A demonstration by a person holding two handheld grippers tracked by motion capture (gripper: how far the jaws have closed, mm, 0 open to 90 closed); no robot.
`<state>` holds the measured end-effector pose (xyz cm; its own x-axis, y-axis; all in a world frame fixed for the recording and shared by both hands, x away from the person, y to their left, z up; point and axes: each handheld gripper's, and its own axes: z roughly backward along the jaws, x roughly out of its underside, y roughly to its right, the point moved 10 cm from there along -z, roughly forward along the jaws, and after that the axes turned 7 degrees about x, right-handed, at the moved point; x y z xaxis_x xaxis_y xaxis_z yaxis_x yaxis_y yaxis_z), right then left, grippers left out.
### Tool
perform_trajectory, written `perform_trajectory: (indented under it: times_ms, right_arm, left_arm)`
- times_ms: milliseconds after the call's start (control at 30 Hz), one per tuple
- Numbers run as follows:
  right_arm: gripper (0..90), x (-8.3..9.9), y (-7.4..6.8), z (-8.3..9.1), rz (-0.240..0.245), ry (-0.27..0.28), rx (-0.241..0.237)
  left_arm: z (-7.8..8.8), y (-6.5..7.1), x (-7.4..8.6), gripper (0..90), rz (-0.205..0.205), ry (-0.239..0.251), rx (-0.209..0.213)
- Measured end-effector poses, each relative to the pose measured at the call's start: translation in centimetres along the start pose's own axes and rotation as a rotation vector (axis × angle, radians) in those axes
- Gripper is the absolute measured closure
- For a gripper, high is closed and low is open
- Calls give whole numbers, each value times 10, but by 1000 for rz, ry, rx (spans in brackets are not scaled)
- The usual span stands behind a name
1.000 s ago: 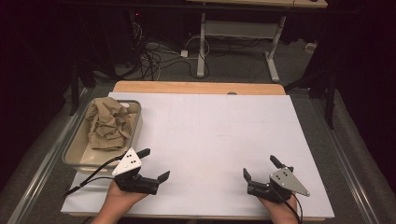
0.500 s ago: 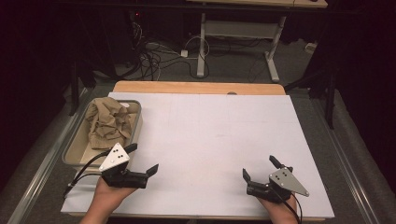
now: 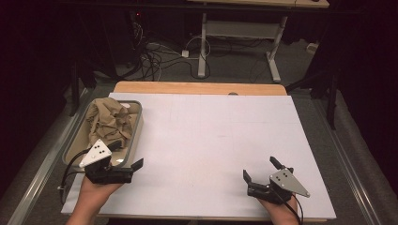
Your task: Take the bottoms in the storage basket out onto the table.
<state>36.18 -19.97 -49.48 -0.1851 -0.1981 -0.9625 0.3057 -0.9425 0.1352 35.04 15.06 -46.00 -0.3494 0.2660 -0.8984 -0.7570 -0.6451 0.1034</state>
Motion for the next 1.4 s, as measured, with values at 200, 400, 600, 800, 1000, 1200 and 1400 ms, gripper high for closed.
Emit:
perform_trajectory:
  times_ms: [200, 400, 600, 800, 1000, 1200, 1400]
  right_arm:
    - [4, 0, -2, 0, 2, -3, -4]
    - [4, 1, -2, 0, 3, -4, -6]
    - [4, 1, -1, -1, -6, -5, -5]
    - [4, 2, 0, -1, -9, -8, -5]
    - [4, 2, 1, -1, -10, -8, -3]
    - [4, 2, 0, -1, -5, -9, -4]
    - [4, 3, -1, -1, -2, -12, -3]
  left_arm:
    - [13, -13, 1, 0, 27, 13, -24]
    - [25, -28, 2, 0, 56, 24, -48]
    - [35, -39, 4, 0, 57, 18, -82]
    - [44, -51, 6, 0, 80, 33, -106]
    - [52, -65, 12, 0, 97, 27, -145]
    - [63, -79, 17, 0, 112, 28, -183]
    - [76, -92, 22, 0, 124, 20, -219]
